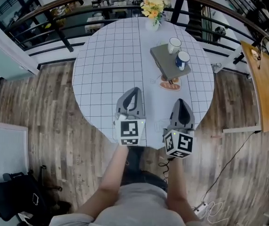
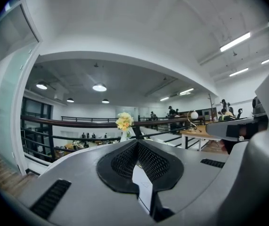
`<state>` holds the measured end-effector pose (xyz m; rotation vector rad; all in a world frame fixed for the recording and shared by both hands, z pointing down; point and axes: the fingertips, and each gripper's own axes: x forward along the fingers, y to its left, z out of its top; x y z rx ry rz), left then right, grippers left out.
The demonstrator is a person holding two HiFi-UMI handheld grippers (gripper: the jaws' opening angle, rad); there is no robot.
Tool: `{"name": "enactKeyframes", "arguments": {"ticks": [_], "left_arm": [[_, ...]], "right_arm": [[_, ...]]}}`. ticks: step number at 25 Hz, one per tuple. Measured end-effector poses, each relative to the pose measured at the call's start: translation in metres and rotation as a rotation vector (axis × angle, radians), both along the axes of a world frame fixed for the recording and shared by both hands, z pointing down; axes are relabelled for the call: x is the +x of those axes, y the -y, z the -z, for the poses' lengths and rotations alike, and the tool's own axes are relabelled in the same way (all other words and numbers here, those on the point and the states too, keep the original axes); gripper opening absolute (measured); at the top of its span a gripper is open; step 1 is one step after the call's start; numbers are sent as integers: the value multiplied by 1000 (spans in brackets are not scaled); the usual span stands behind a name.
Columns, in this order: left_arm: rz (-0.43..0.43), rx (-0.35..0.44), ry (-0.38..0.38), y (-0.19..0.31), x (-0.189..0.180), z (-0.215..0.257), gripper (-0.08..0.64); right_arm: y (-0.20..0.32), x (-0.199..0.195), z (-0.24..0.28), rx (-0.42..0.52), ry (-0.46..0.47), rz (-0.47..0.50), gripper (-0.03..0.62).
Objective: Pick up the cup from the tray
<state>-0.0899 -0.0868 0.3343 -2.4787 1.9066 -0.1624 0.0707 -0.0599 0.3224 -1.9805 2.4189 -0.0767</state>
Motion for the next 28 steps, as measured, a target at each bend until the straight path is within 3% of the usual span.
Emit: {"name": "enactKeyframes", "arguments": {"ticks": [12,28], "left_arm": [[-24,-45,-10,120,-8,-17,6],[-67,-84,0,186,25,-42,6]], "right_arm": [[116,-1,-21,-63,-9,-35,8],[196,42,-45,-101,16,-97,9]]}}
